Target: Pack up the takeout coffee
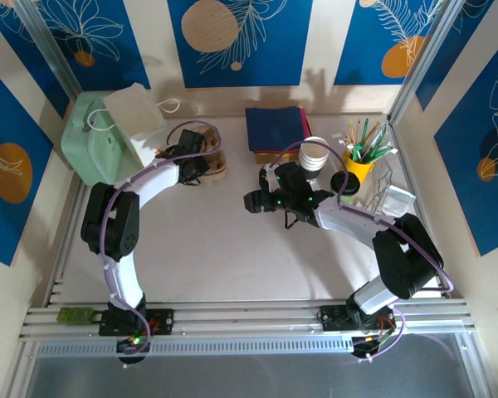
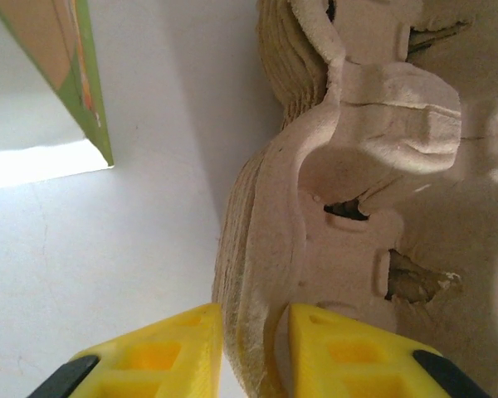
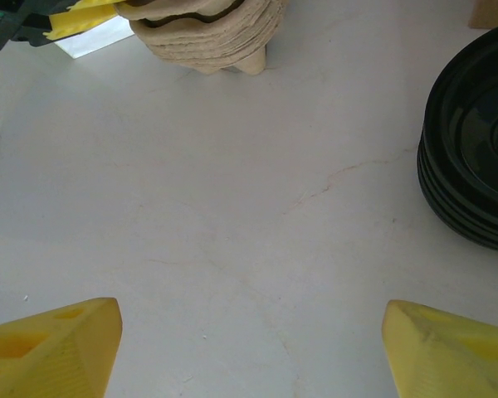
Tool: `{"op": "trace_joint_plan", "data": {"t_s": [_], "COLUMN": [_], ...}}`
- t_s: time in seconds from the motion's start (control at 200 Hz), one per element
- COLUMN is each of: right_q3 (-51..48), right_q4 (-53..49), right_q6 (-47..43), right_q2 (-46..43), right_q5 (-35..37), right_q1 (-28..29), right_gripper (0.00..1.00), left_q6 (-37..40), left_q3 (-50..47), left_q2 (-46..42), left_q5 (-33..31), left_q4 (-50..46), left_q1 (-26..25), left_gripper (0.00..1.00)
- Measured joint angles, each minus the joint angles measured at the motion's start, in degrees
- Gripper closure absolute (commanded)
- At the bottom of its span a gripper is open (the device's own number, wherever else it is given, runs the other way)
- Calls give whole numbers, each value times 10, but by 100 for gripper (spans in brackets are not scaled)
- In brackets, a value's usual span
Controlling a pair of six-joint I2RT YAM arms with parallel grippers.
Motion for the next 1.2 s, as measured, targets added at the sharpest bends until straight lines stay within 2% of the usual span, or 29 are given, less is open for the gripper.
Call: {"op": "trace_joint_plan", "data": {"t_s": [0.19, 0.96, 1.065, 1.201], "right_q3": [5, 15, 17, 18], "right_q4": [0, -13, -15, -16], "right_q6": [-1, -13, -13, -13], "right_q2": [1, 11, 12, 12], "right_q5": [3, 13, 13, 15], "right_q1": [6, 13, 14, 14], "right_gripper": [18, 18, 18, 18], "left_q6": [0, -20, -23, -32], "left_q3": [-5, -11, -12, -13], "left_q2": [-14, -16, -15, -15], "left_q5": [2, 35, 39, 43], "left_q4": [2, 37, 42, 44], "left_q1": [0, 1, 1, 1], "left_gripper": [70, 70, 72, 81]}}
